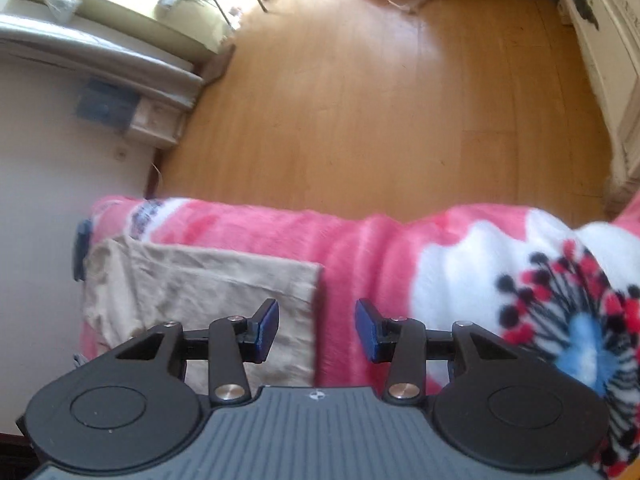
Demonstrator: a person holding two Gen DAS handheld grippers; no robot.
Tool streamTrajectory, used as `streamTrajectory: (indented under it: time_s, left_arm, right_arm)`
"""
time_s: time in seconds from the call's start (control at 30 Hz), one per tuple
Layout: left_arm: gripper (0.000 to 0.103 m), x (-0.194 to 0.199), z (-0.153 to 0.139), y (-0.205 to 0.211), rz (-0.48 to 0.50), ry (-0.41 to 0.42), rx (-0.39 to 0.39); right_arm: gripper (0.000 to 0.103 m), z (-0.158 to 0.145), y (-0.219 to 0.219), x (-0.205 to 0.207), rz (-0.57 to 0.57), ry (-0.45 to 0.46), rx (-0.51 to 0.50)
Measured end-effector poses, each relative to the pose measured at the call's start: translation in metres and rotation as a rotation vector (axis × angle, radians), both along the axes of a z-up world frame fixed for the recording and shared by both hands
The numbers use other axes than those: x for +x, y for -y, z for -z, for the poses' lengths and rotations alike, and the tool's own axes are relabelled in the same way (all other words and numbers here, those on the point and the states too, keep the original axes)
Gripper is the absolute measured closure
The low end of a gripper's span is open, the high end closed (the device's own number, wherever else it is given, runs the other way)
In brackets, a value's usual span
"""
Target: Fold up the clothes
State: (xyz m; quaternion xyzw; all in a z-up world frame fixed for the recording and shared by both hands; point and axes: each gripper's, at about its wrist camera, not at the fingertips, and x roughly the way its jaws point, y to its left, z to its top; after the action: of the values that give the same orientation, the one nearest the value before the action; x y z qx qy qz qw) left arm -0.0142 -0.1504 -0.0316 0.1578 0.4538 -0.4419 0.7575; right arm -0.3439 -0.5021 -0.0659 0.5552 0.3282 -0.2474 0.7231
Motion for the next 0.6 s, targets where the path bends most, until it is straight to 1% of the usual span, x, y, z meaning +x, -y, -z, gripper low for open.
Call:
streamTrajectory:
  time_s: [0.1, 0.17, 0.2, 0.27, 0.3, 0.37, 0.4, 0.47, 0.53, 0.57, 0.6]
  left_arm:
    - [0.052, -0.016, 0.004, 0.019, 0.051, 0.006, 0.009]
    - [0.052, -0.025, 0.008, 0.030, 0.074, 0.006, 0.023]
    - [0.052, -0.030, 0.010, 0.035, 0.083, 0.019, 0.033]
    - [0.052, -0.037, 0.012, 0.041, 0.093, 0.047, 0.052]
    - [0.052, -0.040, 0.013, 0.044, 0.097, 0.060, 0.061]
    - [0.052, -0.039, 0.014, 0.046, 0.087, 0.055, 0.066]
    - [0.052, -0.038, 0.015, 0.046, 0.078, 0.048, 0.067]
    - [0.052, -0.034, 0.015, 0.047, 0.052, 0.028, 0.071]
    - [0.052, -0.031, 0.013, 0.046, 0.027, 0.018, 0.073]
    - [0.052, -0.030, 0.012, 0.046, 0.017, 0.014, 0.073]
    - [0.052, -0.030, 0.011, 0.046, 0.009, 0.012, 0.072]
  right_arm:
    - [0.058, -0.014, -0.002, 0.002, -0.038, 0.048, -0.046]
    - [0.058, -0.011, -0.005, 0.005, -0.066, 0.048, -0.031]
    - [0.058, -0.009, -0.006, 0.007, -0.079, 0.043, -0.023]
    - [0.058, 0.003, -0.010, 0.009, -0.084, -0.011, -0.006]
    - [0.060, 0.009, -0.011, 0.008, -0.077, -0.007, -0.002]
    - [0.059, 0.019, -0.012, 0.009, -0.063, 0.004, 0.005]
    - [0.059, 0.021, -0.011, 0.011, -0.063, 0.027, 0.007]
    - [0.059, 0.024, -0.009, 0.020, -0.091, 0.069, 0.014]
    - [0.060, 0.028, -0.008, 0.028, -0.115, 0.086, 0.013]
    - [0.067, 0.029, -0.009, 0.031, -0.125, 0.083, 0.001]
    - [0.085, 0.030, -0.010, 0.031, -0.133, 0.076, -0.012]
